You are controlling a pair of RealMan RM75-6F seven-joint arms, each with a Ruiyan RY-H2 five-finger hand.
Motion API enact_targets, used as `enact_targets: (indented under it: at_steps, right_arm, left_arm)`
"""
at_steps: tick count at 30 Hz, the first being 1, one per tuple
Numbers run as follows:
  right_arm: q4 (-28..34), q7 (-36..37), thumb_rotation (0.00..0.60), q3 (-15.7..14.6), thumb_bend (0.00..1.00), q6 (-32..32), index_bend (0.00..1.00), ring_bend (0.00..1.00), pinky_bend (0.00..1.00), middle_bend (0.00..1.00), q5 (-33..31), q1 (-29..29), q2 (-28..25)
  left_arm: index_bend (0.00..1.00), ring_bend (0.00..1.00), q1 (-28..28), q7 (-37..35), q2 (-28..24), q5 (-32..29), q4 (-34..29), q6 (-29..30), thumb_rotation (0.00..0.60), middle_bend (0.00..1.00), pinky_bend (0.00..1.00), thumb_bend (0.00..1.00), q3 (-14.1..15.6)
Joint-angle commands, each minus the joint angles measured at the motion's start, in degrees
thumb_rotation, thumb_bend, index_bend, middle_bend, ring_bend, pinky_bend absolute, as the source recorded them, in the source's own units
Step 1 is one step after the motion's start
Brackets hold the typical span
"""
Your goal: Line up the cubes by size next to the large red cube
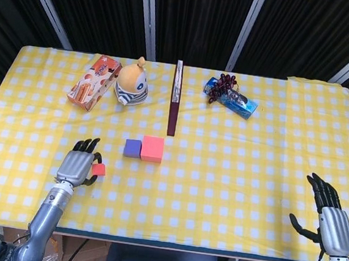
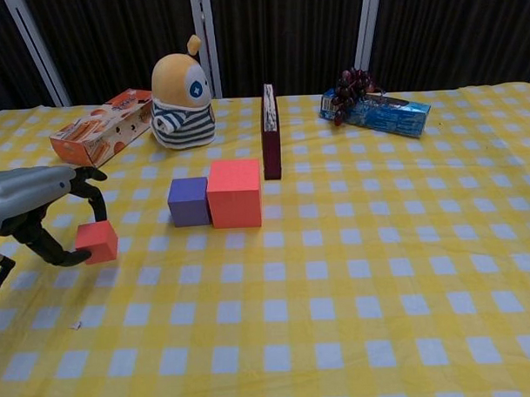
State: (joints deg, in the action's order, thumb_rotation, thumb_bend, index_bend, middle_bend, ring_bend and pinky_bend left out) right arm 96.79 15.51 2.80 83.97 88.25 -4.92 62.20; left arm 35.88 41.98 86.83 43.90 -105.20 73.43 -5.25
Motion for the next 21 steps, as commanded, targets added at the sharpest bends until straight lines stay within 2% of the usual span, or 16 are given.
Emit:
enact_targets:
  at_steps: [1,10,21]
  right_arm:
    - [0.0,0.0,0.600,0.0,0.36,0.0,0.00,0.00,0.01,0.00,0.0,0.0,0.0]
    - [-0.1,0.5,0.600,0.0,0.36,-0.2,0.00,0.00,0.01,0.00,-0.2,-0.1,-0.1]
    - [-0.1,1.1,0.600,0.0,0.36,-0.3,0.00,0.00,0.01,0.00,-0.3,-0.1,-0.3]
  left_arm:
    - [0.44,0.00,1.9,0.1,0.0,-1.2,2.9,-2.4,0.600,0.00,0.08,0.38,-2.2]
    - [0.44,0.00,6.8,0.9,3.9,-5.0,12.3,-8.0,0.600,0.00,0.08,0.38,-6.2]
    - [0.44,0.00,9.9,1.9,7.2,-6.9,19.0,-10.3,0.600,0.00,0.08,0.38,-7.3]
